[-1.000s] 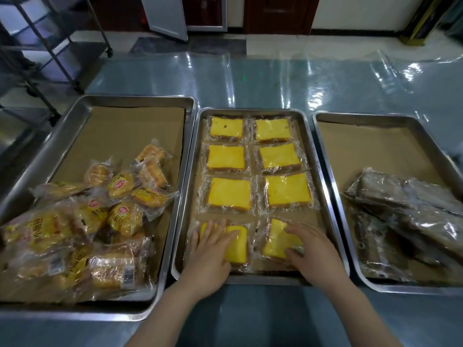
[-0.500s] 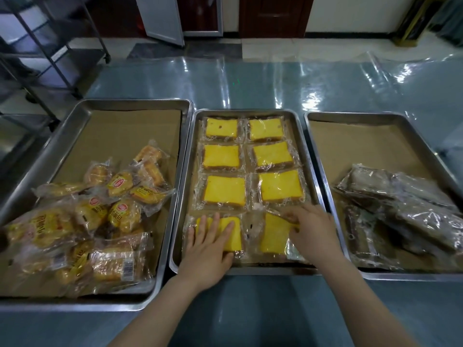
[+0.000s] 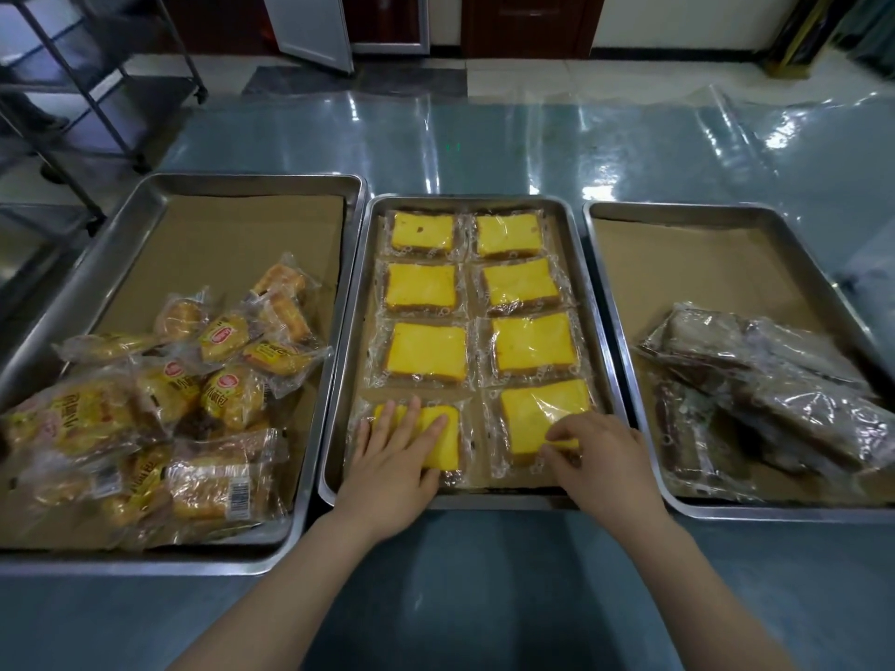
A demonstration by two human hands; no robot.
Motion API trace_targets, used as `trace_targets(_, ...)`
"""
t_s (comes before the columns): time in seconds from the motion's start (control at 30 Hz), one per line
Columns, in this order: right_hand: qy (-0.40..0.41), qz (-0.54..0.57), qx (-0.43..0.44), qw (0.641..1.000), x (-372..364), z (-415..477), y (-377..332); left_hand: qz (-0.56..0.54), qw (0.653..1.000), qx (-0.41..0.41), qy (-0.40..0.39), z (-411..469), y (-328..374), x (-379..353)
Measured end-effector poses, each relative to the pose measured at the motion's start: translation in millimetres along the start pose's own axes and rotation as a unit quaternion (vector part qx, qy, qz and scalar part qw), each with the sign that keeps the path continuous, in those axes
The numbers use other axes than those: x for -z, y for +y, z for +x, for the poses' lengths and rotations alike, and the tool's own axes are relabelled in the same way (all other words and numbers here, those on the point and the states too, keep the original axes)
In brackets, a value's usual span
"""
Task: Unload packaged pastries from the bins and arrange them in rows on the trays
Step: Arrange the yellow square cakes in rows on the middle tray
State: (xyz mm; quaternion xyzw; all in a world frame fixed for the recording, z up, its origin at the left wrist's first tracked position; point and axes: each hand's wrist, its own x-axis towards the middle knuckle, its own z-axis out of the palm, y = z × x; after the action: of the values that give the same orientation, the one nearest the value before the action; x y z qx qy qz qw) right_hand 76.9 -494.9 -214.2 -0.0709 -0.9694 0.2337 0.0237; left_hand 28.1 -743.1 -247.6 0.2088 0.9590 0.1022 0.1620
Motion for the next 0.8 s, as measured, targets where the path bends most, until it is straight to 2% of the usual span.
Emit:
trace_targets(0.07,0.046,-0.005,0.020,0.999,-3,8,-2,-0.004,1.000,-0.005,0.014,-1,1,0)
trace_targets(0.1,0.033,-0.017,0.026,0.999,-6,11,-3,-0.008,1.000,-0.005,0.022,-2,1,0)
trace_targets(0.27,-0.113,-0.142,0.019,0.983,-25,26,-3,-0.043,0.998,0.001,0.044,-3,2,3)
trace_targets(0.4,-0.181,-0.154,0.008,0.971,-27,26,-2,-0.081,0.992,0.026,0.088,1,5,12)
trace_targets(0.47,-0.155,-0.135,0.001,0.979,-27,26,-5,-0.107,0.983,0.036,0.144,9,6,19)
trace_targets(0.53,-0.069,-0.117,0.014,0.991,-28,32,-12,-0.112,0.977,0.042,0.175,24,7,25)
trace_targets(0.57,-0.036,-0.117,0.023,0.992,-28,41,-16,-0.108,0.978,0.043,0.176,33,8,27)
trace_targets(0.63,-0.027,-0.117,0.028,0.992,-29,67,-23,-0.089,0.984,0.034,0.151,54,14,30)
trace_targets(0.8,-0.116,-0.145,-0.007,0.983,-34,113,-23,-0.007,0.999,0.040,0.032,87,16,21)
